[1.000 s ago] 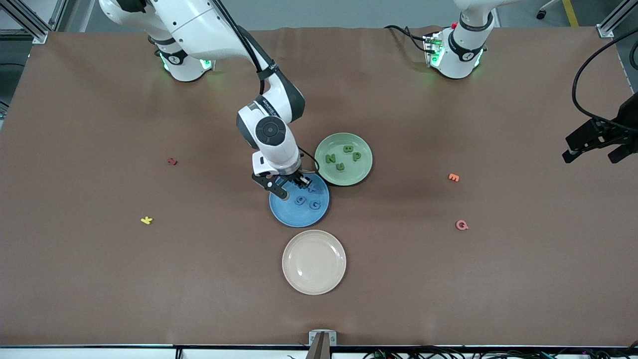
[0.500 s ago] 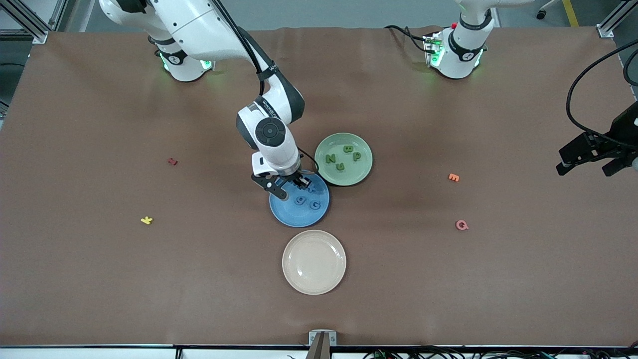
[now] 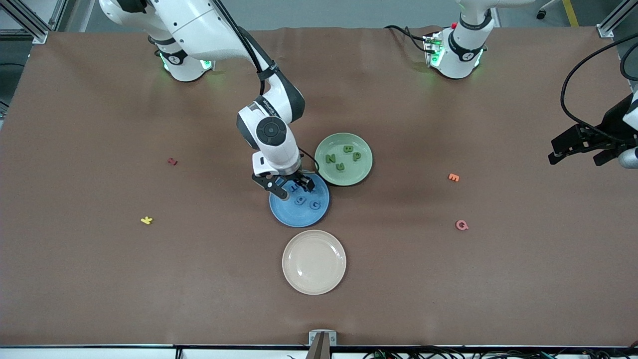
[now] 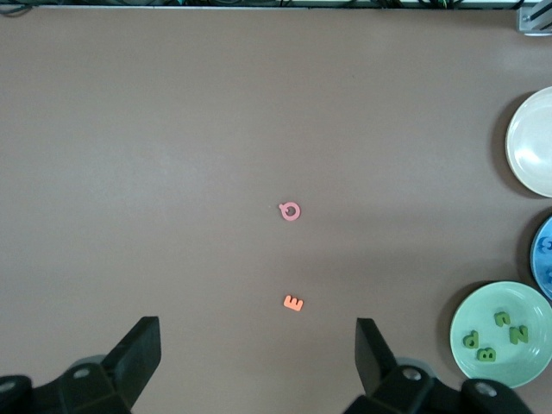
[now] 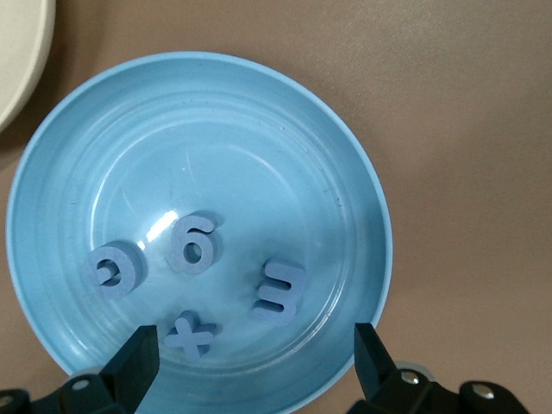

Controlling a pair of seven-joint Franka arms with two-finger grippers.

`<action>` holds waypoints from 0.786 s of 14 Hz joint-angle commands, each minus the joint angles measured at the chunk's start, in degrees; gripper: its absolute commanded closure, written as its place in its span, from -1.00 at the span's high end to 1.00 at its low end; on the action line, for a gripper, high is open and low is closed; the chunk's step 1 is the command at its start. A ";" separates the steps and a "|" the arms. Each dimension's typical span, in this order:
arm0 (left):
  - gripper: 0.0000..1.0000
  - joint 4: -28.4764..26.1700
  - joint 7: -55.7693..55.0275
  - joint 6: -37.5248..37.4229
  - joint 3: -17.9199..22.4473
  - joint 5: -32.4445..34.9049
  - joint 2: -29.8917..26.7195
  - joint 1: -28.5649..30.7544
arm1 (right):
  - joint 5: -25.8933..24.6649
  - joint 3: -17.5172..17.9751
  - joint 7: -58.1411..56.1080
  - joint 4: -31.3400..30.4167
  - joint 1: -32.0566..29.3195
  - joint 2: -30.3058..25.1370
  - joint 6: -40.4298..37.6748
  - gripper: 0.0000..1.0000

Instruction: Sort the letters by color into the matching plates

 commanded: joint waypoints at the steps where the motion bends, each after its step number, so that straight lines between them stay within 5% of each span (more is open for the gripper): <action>1: 0.99 -3.66 -0.34 -0.55 0.74 0.76 -3.44 -0.70 | -1.86 -0.73 -0.65 1.27 -0.18 0.18 -1.42 1.00; 11: 0.99 -7.80 -0.25 0.77 0.65 0.84 -7.05 -0.61 | -3.10 -0.82 -44.64 1.10 -20.28 -16.94 -34.26 1.00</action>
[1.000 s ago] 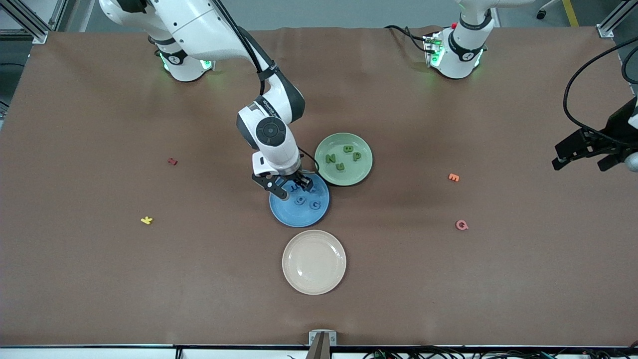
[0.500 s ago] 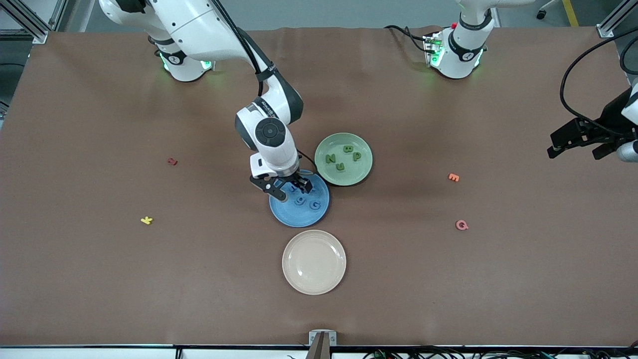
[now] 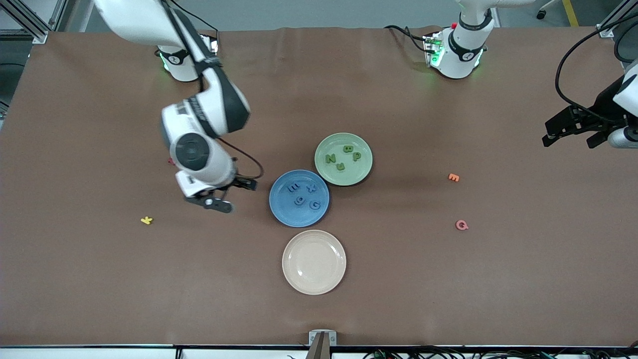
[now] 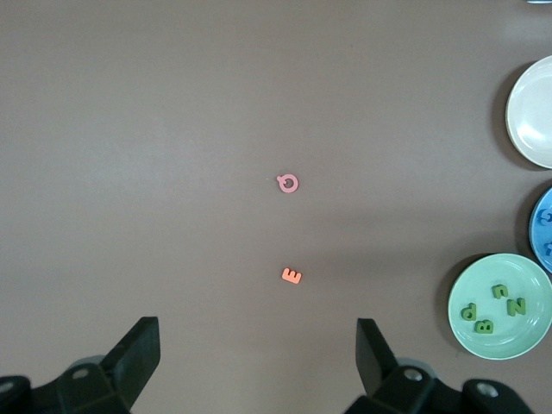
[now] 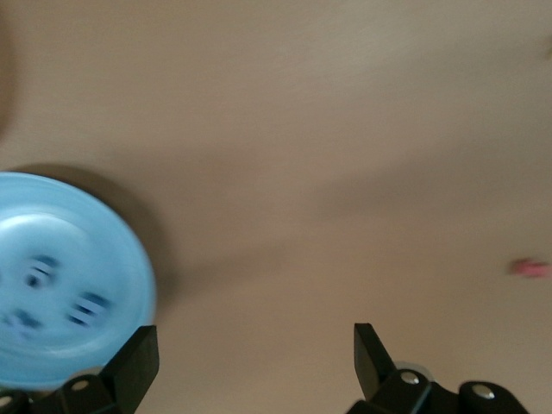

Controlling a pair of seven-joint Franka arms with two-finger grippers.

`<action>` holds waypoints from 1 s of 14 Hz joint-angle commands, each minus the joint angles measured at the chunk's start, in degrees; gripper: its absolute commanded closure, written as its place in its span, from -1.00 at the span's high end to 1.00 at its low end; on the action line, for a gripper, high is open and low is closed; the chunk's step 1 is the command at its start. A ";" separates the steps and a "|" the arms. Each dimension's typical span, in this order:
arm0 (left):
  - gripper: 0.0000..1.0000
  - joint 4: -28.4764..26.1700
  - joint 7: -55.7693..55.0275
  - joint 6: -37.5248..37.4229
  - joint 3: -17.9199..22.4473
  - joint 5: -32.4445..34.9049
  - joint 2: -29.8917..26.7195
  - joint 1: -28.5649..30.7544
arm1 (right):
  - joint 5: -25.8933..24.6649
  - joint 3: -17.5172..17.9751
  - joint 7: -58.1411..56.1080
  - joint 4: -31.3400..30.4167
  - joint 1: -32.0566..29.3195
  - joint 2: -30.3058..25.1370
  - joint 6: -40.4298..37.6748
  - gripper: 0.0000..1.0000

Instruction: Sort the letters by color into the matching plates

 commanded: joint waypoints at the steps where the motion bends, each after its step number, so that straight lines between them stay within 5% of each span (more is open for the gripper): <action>1: 0.99 -1.25 -0.24 0.97 0.31 0.76 -1.43 -0.13 | -0.84 1.15 -11.38 -1.27 -7.53 -5.48 -7.04 1.00; 7: 0.99 -0.02 -0.33 0.88 0.31 0.49 -1.51 -0.13 | -4.10 1.15 -25.36 10.23 -18.78 -6.55 -23.58 1.00; 14: 0.99 0.33 0.20 0.70 0.22 1.10 -1.34 -0.13 | -0.76 1.33 -27.85 18.93 -26.63 -6.46 -28.43 1.00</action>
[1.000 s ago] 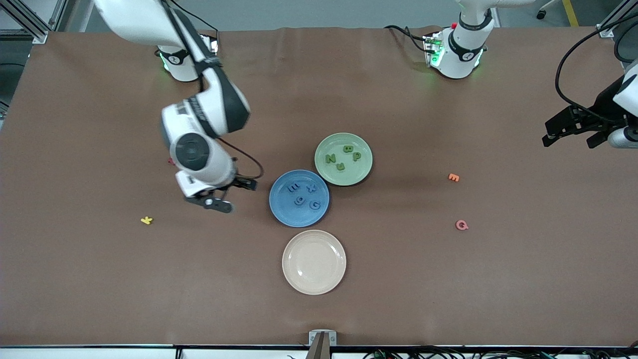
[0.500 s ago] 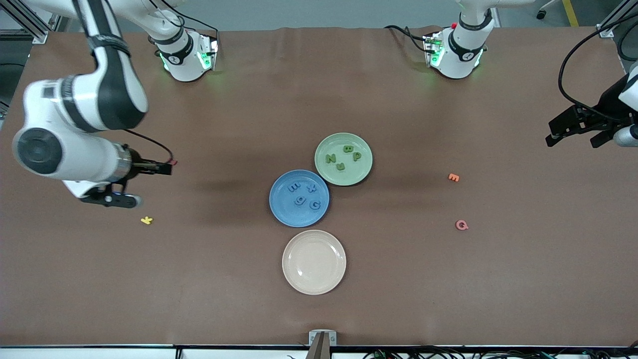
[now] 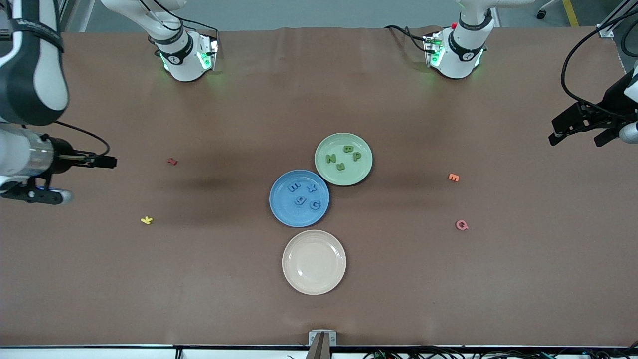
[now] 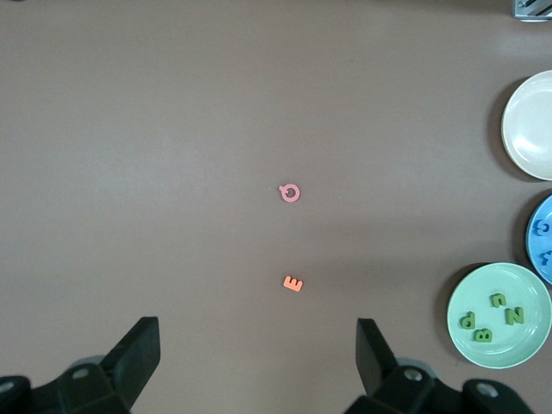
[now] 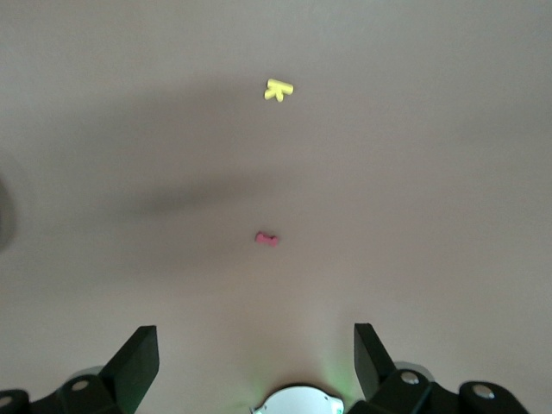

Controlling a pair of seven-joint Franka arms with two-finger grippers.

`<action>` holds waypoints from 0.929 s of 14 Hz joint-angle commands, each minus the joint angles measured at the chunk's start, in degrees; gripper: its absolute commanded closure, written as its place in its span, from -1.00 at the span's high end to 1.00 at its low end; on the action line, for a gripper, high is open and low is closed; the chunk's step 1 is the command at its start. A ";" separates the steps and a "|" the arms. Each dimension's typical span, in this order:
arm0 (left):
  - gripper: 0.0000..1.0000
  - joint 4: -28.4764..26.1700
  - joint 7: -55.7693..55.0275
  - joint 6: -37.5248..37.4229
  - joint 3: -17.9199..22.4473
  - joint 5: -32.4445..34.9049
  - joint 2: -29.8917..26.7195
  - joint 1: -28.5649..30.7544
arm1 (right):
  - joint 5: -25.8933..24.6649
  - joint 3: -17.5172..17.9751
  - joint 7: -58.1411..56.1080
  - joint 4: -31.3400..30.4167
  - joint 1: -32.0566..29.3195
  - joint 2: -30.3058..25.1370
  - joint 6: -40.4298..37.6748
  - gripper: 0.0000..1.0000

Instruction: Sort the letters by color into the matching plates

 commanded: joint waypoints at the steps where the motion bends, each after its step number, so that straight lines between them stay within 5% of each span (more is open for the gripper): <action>1: 0.99 -0.24 0.29 0.29 -0.09 1.28 -0.82 -0.24 | 1.22 1.36 -0.05 4.66 -1.32 0.67 -2.27 1.00; 5: 0.99 1.95 -0.06 -0.15 -0.09 1.37 -0.55 -0.32 | 5.08 1.27 0.65 4.14 -4.04 -1.95 -4.55 1.00; 13: 0.99 2.14 0.20 -5.16 -0.36 1.28 -0.99 -0.24 | 4.38 1.27 -0.13 2.47 -3.70 -7.67 -6.76 1.00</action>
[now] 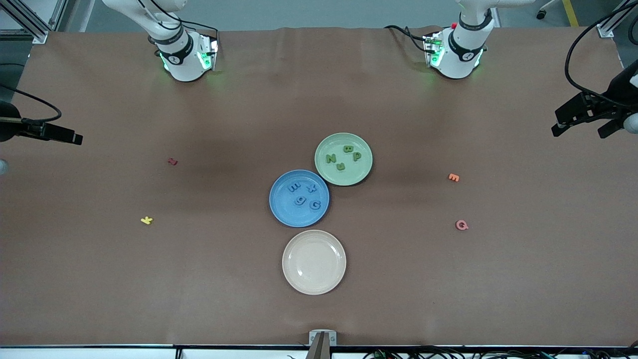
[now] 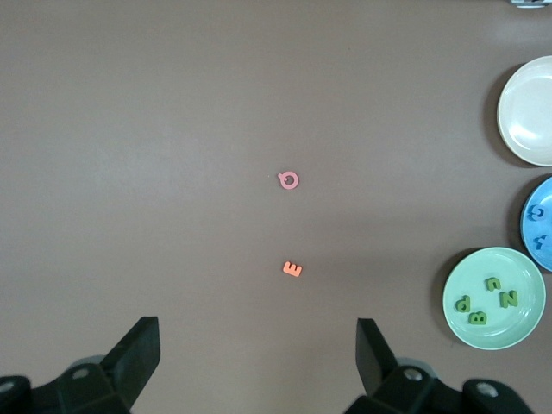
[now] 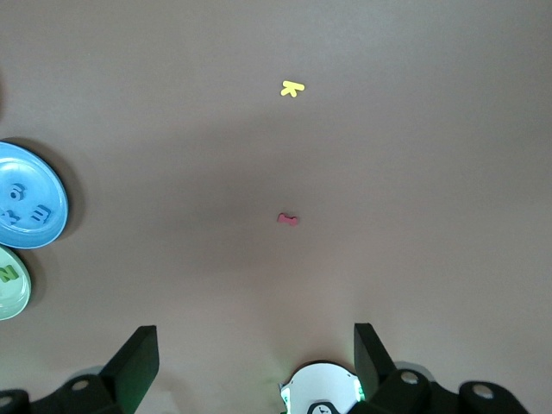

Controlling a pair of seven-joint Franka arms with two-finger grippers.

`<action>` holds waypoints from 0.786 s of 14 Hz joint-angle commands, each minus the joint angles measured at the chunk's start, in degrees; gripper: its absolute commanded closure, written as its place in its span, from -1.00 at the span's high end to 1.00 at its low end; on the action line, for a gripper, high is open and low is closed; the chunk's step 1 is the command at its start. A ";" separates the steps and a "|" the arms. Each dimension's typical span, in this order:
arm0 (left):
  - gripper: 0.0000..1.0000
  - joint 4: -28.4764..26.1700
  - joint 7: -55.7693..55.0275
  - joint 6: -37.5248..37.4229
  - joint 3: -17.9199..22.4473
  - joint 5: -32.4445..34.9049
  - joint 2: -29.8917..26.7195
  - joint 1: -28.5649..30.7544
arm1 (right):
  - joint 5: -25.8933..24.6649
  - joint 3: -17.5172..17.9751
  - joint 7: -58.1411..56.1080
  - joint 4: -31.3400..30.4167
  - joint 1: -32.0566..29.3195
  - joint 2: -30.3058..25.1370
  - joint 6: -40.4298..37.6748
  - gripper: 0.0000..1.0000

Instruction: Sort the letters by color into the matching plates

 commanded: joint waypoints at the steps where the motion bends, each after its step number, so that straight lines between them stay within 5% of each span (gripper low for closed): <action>1: 0.99 0.13 0.18 -1.09 -0.20 1.13 -0.60 -0.16 | -0.22 0.77 -0.24 -2.20 0.15 -2.98 0.40 1.00; 5: 0.99 0.22 0.70 -1.00 -0.20 1.04 -0.43 -0.16 | -1.28 0.68 -0.24 -12.11 1.83 -12.11 6.80 1.00; 11: 0.99 0.22 0.62 -1.09 -0.11 1.04 -0.43 -0.08 | -1.36 0.60 0.38 -11.79 3.23 -14.69 6.64 1.00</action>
